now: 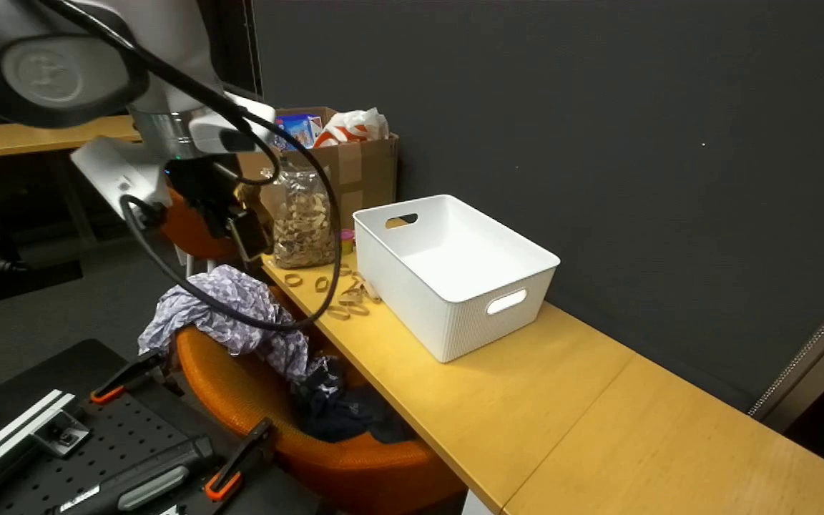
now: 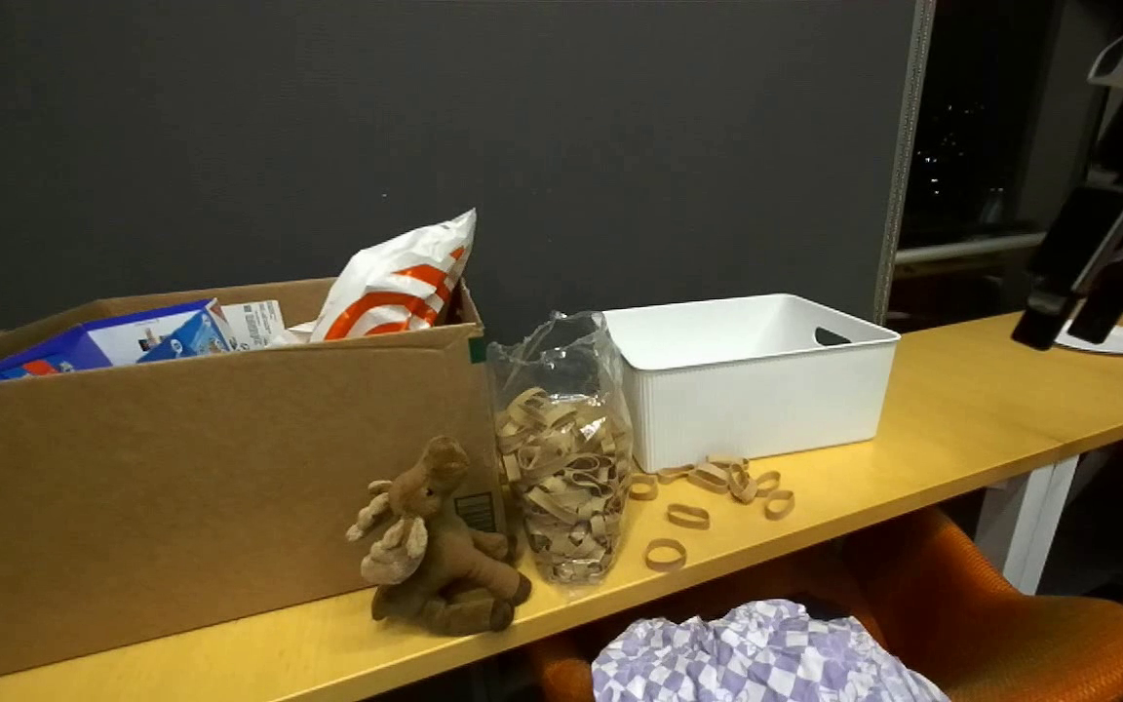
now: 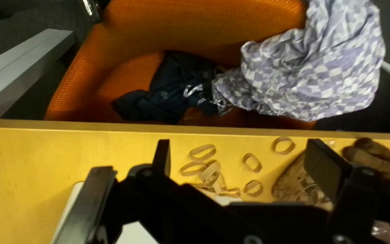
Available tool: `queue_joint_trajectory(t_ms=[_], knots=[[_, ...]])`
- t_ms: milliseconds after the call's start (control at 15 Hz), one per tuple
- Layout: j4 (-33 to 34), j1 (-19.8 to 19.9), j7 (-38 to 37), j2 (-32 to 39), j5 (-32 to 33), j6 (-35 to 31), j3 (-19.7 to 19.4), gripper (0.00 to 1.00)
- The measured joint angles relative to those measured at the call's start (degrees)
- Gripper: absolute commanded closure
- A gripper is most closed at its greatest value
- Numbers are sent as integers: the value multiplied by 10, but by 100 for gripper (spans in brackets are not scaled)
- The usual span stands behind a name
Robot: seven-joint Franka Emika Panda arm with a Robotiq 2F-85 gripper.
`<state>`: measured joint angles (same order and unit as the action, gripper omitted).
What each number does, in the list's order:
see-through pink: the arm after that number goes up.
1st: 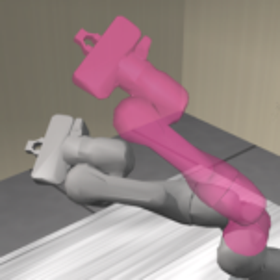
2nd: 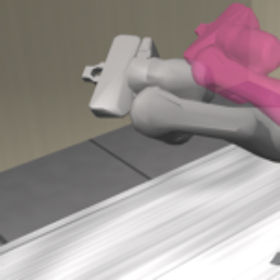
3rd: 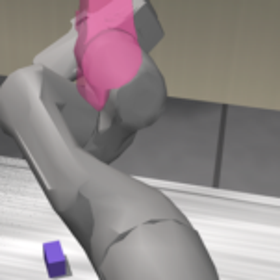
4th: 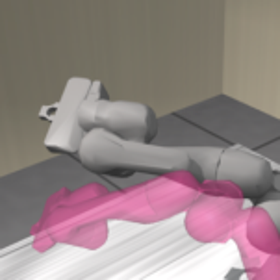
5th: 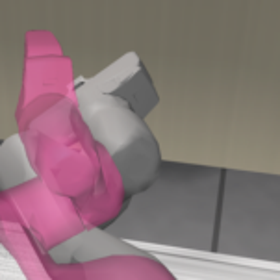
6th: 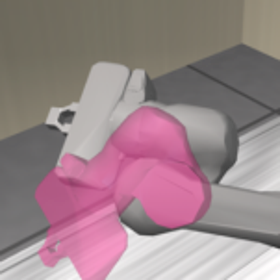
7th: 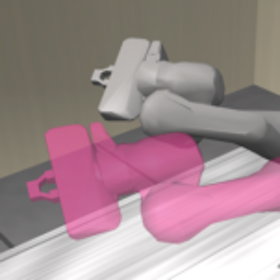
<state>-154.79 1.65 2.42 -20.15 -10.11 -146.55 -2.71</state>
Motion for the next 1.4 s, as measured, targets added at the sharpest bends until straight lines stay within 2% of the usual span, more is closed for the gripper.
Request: queue_joint_trajectory(t_ms=[200,533,733,867,1000,1200,1400], knots=[[62,12,-4,112,0,-59,-12,0],[198,30,-8,299,-2,-117,-24,0],[274,25,-46,402,27,-164,-25,0],[311,5,-83,458,56,-196,-32,0],[337,-36,-121,500,83,-225,-54,0],[368,-103,-165,537,100,-244,-100,0],[400,-141,-183,562,100,-244,-136,0]])
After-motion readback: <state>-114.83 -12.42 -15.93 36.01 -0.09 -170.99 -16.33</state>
